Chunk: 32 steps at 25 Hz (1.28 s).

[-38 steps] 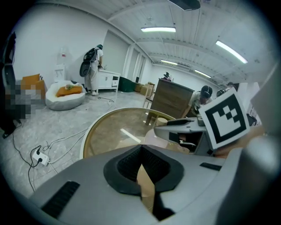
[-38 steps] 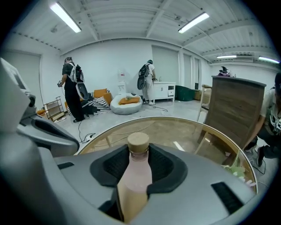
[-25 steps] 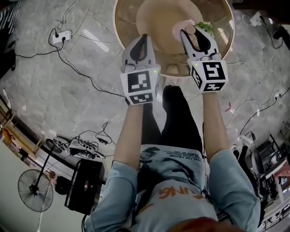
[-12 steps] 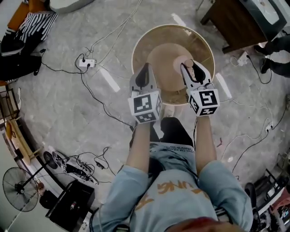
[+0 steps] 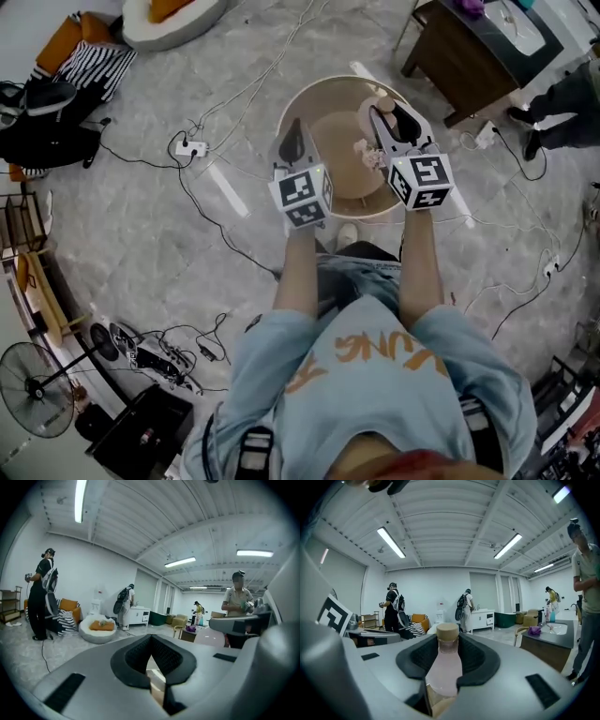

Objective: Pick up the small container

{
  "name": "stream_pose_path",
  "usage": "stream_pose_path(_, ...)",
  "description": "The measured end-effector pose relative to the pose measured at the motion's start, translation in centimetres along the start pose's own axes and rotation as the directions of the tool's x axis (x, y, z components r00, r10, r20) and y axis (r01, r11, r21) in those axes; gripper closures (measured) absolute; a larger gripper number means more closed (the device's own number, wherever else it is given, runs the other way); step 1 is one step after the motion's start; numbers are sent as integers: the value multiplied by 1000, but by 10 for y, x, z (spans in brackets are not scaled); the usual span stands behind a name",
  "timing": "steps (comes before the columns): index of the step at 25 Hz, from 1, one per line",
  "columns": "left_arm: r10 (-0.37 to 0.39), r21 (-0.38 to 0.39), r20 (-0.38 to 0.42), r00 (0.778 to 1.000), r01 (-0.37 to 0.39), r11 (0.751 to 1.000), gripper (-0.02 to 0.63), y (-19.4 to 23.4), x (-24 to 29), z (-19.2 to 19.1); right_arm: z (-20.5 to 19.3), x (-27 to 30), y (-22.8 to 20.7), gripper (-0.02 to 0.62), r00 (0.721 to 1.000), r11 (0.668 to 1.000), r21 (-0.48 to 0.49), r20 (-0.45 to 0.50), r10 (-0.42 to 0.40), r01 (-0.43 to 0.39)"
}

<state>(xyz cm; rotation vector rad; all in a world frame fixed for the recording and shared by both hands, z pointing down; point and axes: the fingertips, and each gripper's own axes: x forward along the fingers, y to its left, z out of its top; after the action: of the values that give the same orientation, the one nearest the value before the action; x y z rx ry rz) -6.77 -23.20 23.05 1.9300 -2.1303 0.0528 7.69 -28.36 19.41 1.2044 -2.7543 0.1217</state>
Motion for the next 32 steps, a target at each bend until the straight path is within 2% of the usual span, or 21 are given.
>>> stream_pose_path(7, -40, 76, 99, 994, 33, 997, 583, -24, -17, 50, 39, -18, 13, 449, 997, 993, -100, 53, 60, -55)
stream_pose_path(11, -55, 106, 124, 991, 42, 994, 583, -34, -18, 69, 50, -20, 8, 449, 994, 995, -79, 85, 69, -62)
stream_pose_path(20, -63, 141, 126, 990, 45, 989, 582, -40, -10, 79, 53, -13, -3, 449, 990, 997, -23, 118, 72, -70)
stream_pose_path(32, -66, 148, 130, 989, 47, 988, 583, -44, 2, 84, 62, -5, -12, 449, 989, 996, -49, 124, 75, -69)
